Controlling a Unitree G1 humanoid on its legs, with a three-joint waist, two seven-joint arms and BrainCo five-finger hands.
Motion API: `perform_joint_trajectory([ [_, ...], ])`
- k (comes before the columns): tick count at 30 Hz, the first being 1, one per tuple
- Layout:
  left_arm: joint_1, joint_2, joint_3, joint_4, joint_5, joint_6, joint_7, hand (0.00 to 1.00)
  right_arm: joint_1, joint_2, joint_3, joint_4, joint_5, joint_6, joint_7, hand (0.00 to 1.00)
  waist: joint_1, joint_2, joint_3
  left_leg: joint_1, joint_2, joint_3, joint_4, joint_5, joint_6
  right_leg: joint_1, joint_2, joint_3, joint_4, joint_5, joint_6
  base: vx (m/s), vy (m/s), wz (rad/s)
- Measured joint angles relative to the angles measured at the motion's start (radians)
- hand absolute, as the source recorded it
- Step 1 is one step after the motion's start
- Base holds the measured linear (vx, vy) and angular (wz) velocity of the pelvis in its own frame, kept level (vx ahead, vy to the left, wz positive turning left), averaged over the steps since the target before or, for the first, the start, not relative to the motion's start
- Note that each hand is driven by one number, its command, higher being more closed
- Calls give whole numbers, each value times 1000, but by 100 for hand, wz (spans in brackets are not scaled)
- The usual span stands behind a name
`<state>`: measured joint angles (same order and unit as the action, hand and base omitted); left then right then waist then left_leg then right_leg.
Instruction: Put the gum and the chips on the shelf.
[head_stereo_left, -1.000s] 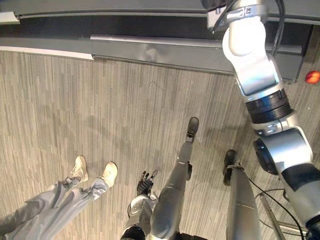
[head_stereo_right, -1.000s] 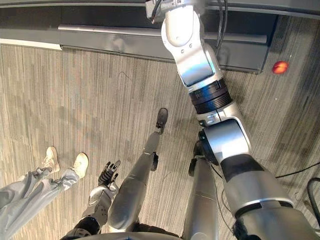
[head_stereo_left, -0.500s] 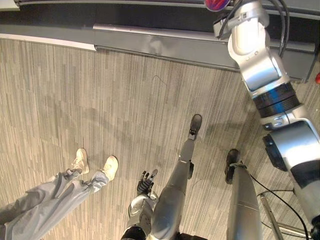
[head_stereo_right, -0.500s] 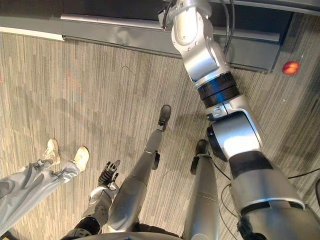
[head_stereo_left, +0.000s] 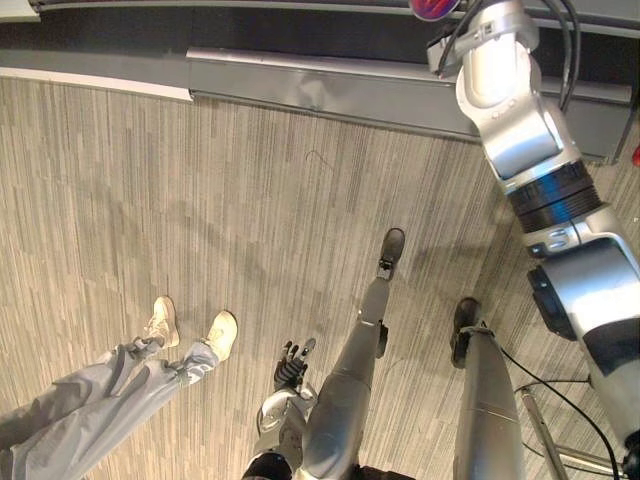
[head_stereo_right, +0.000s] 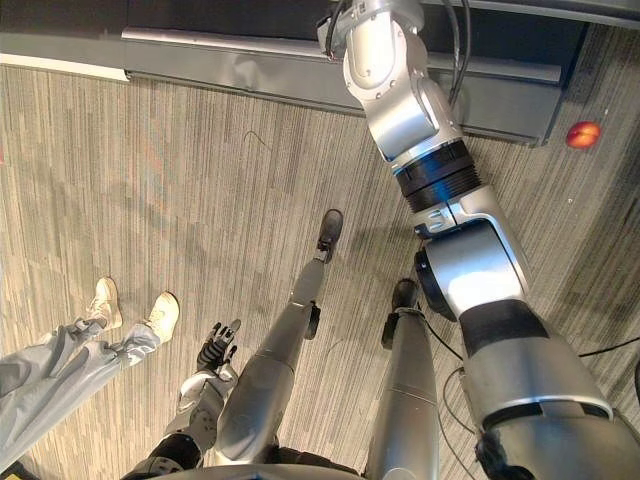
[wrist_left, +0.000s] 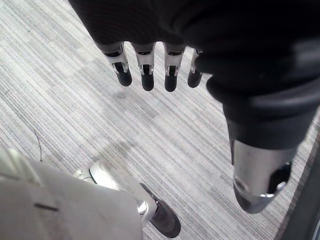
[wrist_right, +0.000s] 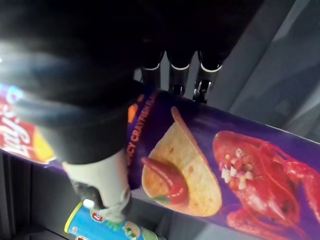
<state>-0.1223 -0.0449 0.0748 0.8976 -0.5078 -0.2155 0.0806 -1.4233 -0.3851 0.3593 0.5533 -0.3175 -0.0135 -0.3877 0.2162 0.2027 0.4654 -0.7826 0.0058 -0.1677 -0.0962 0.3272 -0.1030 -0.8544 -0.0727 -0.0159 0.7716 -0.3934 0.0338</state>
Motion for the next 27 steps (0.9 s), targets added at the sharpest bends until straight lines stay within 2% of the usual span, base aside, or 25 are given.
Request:
perform_joint_trajectory([
  [8,0,0,19,1,-2,1,1,0,-62,1,45,4,-33,11,-1,100,-6,-2,-1,-28,2,19,0,11,-2,-32,3,13,-3,0,0,34,-58,-4],
  [11,0,-1,21,1,-4,0,2,0,-99,1,45,34,-35,32,-1,100,-9,-2,-1,-29,3,15,0,14,-4,-32,6,13,-4,0,0,44,-61,4],
  [14,0,-8,25,2,-37,0,4,0,-121,1,49,58,-36,37,-1,100,-14,-2,-1,-29,4,15,0,15,-5,-32,7,13,-6,0,0,29,-55,-1],
  [18,0,-9,31,2,-38,0,11,0,-137,1,71,73,-37,37,-1,100,-23,-2,-1,-31,6,18,0,14,-6,-32,7,13,-12,0,0,21,-42,-3],
  [27,0,-10,48,2,-38,0,16,0,-164,3,82,94,-34,38,0,100,-21,-2,-1,-35,6,17,0,14,-7,-32,8,13,-19,0,0,37,-47,0],
])
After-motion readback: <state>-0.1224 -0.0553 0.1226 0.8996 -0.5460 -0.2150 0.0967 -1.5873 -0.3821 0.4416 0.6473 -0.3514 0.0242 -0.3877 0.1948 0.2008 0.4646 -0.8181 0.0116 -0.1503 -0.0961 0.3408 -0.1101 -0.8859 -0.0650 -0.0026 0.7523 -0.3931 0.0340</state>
